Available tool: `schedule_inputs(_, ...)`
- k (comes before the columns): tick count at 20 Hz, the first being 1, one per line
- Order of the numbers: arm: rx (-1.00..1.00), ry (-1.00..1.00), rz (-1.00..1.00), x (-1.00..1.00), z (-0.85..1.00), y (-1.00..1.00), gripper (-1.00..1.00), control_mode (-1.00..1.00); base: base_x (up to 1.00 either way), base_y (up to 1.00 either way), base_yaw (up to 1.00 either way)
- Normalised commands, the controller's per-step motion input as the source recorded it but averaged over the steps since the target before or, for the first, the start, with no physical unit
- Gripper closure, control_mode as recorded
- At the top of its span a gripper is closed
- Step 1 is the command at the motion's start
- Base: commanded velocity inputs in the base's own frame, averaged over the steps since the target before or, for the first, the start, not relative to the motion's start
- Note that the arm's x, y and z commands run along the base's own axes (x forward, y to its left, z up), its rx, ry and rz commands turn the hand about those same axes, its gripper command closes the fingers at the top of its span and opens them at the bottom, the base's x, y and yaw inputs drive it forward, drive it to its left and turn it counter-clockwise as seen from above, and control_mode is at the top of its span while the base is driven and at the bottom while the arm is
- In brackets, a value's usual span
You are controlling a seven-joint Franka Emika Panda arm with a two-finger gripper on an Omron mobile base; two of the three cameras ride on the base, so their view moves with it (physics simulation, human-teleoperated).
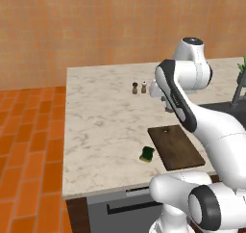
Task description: Pick up the sponge from the counter and clean the cutting board by briefly scrubbing or pressing down on the cutting board. Once finished, release the sponge.
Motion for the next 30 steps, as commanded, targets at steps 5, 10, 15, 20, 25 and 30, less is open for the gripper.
schedule_inputs(5,0.0,0.0,-0.05,0.0,-0.11,0.29,-1.0,-1.0,0.0,0.0,0.0)
schedule_inputs(10,0.0,0.06,-0.16,0.17,-0.61,0.79,-1.0,-1.0,0.0,0.0,0.0)
schedule_inputs(15,0.0,0.06,-0.14,0.17,-0.68,0.73,-1.0,-1.0,0.0,0.0,0.0)
schedule_inputs(20,0.0,0.02,-0.13,0.08,-0.73,0.75,-1.0,-1.0,0.0,0.0,0.0)
schedule_inputs(25,0.01,0.12,-0.1,0.0,-0.46,-0.08,-1.0,-1.0,0.0,0.0,0.0)
schedule_inputs(30,0.03,0.12,-0.13,0.0,-0.18,-0.58,-1.0,-1.0,0.0,0.0,0.0)
